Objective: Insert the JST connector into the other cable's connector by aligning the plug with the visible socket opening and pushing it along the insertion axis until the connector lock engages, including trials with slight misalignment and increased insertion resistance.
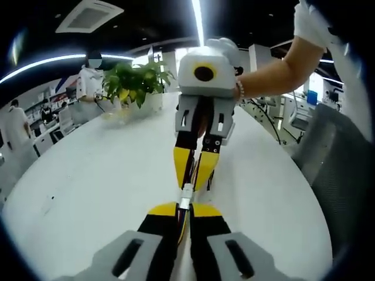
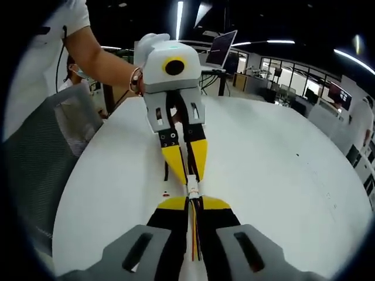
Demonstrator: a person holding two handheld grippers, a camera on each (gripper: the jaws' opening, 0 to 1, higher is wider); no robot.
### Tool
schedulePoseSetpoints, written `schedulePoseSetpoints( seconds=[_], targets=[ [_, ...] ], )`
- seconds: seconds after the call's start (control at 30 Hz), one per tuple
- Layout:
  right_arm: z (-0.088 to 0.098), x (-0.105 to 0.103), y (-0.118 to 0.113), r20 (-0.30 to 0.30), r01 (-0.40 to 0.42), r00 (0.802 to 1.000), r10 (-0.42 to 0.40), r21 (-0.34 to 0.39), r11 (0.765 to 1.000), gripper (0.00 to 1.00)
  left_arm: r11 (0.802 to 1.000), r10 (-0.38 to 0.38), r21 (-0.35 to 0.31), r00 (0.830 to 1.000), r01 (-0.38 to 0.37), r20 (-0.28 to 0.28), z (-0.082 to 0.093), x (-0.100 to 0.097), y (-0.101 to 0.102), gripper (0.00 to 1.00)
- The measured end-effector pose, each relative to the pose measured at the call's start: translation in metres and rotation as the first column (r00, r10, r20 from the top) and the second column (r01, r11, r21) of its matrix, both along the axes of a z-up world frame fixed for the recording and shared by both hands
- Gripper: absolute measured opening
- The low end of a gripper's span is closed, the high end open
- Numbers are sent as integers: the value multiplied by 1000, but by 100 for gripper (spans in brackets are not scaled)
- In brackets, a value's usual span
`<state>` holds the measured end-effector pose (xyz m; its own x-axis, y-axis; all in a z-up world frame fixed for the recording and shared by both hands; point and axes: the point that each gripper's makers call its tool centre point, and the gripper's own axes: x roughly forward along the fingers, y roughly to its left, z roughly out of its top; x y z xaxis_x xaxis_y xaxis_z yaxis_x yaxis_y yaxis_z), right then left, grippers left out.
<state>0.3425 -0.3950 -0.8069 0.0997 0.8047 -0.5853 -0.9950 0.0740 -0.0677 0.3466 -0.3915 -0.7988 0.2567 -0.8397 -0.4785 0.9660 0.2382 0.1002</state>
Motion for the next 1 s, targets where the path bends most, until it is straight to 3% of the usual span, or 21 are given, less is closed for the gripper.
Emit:
schedulePoseSetpoints(
  seconds=[0.27,1.0],
  targets=[
    [-1,1,1,-2,8,1000,-8,6,1000,4,1000,0,5,1000,0,3,0,0,-2,0],
    [-26,15,0,-20,32,999,-33,-29,999,4,999,22,39,999,-21,-26,-26,18,-3,1]
  ],
)
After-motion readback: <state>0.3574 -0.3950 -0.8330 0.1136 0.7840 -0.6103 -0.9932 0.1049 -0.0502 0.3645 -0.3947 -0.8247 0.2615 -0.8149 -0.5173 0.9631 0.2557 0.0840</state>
